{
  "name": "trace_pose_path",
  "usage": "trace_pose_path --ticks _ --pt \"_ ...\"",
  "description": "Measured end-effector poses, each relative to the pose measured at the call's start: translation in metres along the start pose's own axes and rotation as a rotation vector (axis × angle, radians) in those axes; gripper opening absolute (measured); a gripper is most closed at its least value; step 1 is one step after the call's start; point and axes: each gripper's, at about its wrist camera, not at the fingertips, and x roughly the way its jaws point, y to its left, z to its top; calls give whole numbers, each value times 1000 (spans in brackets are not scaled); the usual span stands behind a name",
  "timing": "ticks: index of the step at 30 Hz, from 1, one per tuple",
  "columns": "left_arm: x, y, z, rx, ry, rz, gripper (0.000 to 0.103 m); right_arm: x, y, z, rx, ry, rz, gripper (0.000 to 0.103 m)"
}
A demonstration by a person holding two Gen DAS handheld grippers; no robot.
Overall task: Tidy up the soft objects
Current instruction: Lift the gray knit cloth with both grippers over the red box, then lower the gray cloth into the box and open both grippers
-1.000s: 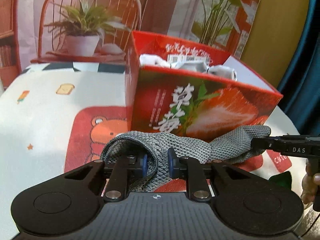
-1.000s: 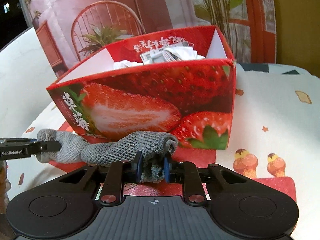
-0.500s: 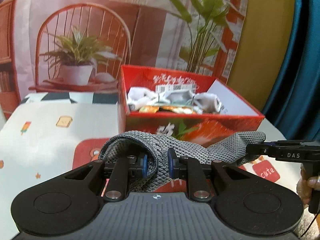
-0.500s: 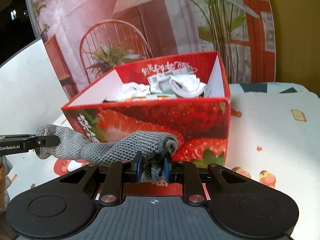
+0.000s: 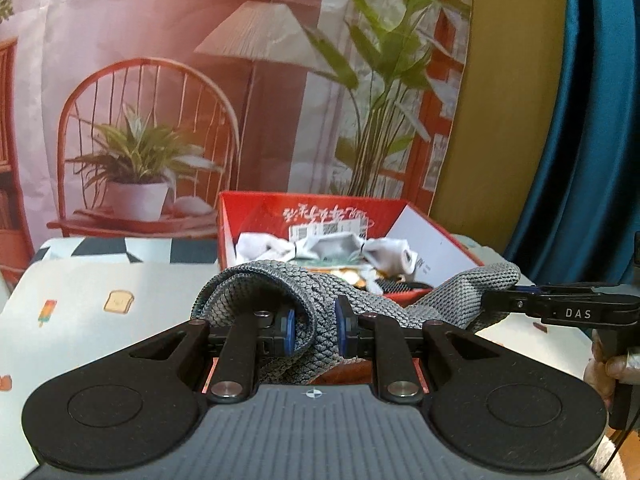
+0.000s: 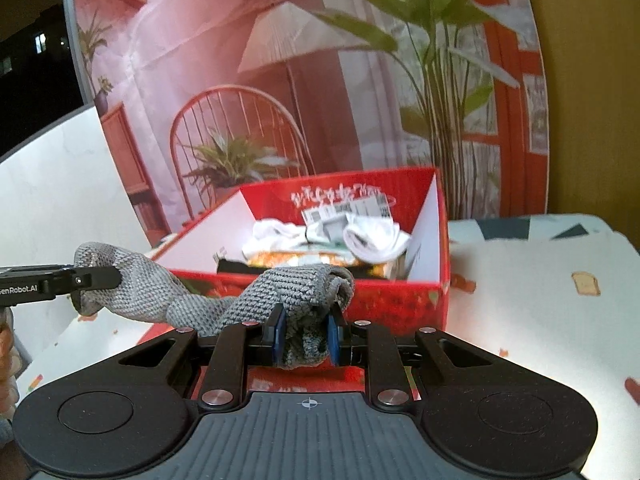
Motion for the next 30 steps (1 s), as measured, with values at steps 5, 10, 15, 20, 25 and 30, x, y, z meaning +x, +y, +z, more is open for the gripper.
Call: trace_pose_path --ticks 5,10,15,20,25,30 --pt "2 -2 9 2 -20 -8 21 -4 0 13 -6 -31 3 19" --pt "5 -3 18 9 -38 -15 20 -4 1 25 -18 -51 1 19" --pt "14 0 26 -1 -37 -16 20 0 1 37 -27 -65 -5 19" --pt "23 3 28 -6 -24 -14 20 9 -2 45 -35 -60 -16 19" --pt "31 5 29 -2 -9 -12 20 17 -6 49 -26 -49 -24 18" --pt "43 8 31 -4 11 -12 20 25 -7 51 -40 -36 -34 18"
